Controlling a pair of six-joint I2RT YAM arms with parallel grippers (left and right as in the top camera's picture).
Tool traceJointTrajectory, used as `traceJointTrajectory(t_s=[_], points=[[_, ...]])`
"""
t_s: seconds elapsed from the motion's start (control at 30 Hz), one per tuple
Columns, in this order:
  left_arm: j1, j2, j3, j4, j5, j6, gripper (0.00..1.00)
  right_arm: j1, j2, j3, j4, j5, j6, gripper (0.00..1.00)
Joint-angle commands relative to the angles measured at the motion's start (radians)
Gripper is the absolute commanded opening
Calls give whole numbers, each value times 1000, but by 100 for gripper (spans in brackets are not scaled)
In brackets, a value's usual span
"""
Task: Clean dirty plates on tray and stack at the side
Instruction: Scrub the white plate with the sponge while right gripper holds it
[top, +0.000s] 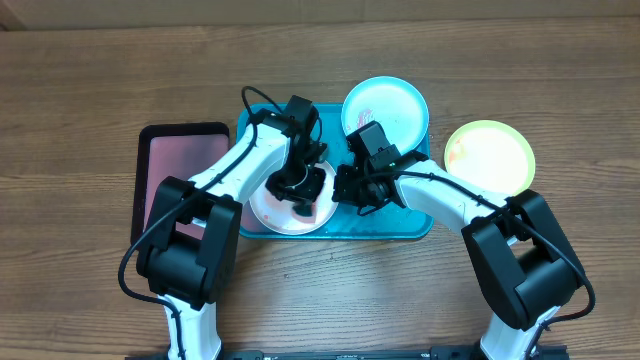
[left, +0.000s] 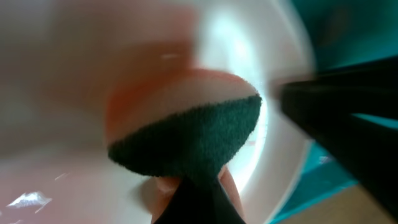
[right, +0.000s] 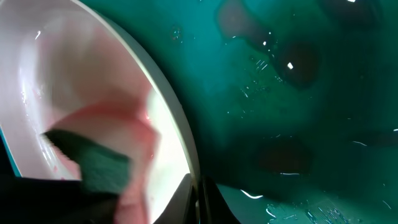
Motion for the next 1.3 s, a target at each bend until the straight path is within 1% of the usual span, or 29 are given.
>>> traceJointTrajectory(t_s=[0.0, 0.07, 0.13, 0.2, 0.3, 0.37, 0.43, 0.5, 0.6, 0.73, 0.8, 0.9, 0.97, 1.0, 1.1, 1.2, 1.27], points=[[-15, 14, 0, 60, 140, 91, 4, 0, 18, 5, -2, 8, -1, 4], [-15, 14, 0, 90, 112, 80, 4, 0, 18, 5, -1, 9, -1, 4], [-14, 14, 0, 106, 41, 27, 4, 0, 18, 5, -2, 9, -2, 4], [-14, 14, 0, 107, -99, -62, 4, 0, 18, 5, -2, 9, -2, 4], [-14, 14, 0, 61, -347, -243, 4, 0, 18, 5, -4, 9, -5, 4], [-15, 14, 0, 8, -452, -329, 4, 0, 18, 5, -5, 9, -5, 4], [-15, 14, 0, -53, -519, -391, 4, 0, 18, 5, -5, 9, -5, 4], [-14, 14, 0, -100, -578, -437, 4, 0, 18, 5, -5, 9, -5, 4], [-14, 14, 0, -117, -697, -505, 4, 0, 18, 5, -4, 9, -5, 4], [-14, 14, 0, -67, -864, -594, 4, 0, 18, 5, -3, 9, -5, 4], [-14, 14, 0, -16, -907, -602, 4, 0, 18, 5, -5, 9, -5, 4], [-14, 14, 0, 80, -912, -601, 4, 0, 18, 5, -5, 9, -5, 4], [-15, 14, 0, 148, -864, -573, 4, 0, 18, 5, -5, 9, -5, 4], [-16, 14, 0, 178, -817, -542, 4, 0, 18, 5, -5, 9, -5, 4], [-18, 14, 0, 253, -602, -430, 4, 0, 18, 5, -5, 9, -5, 3], [-21, 14, 0, 314, -345, -280, 4, 0, 18, 5, -5, 9, -5, 4], [-23, 14, 0, 337, -228, -212, 4, 0, 18, 5, -5, 9, -5, 4]])
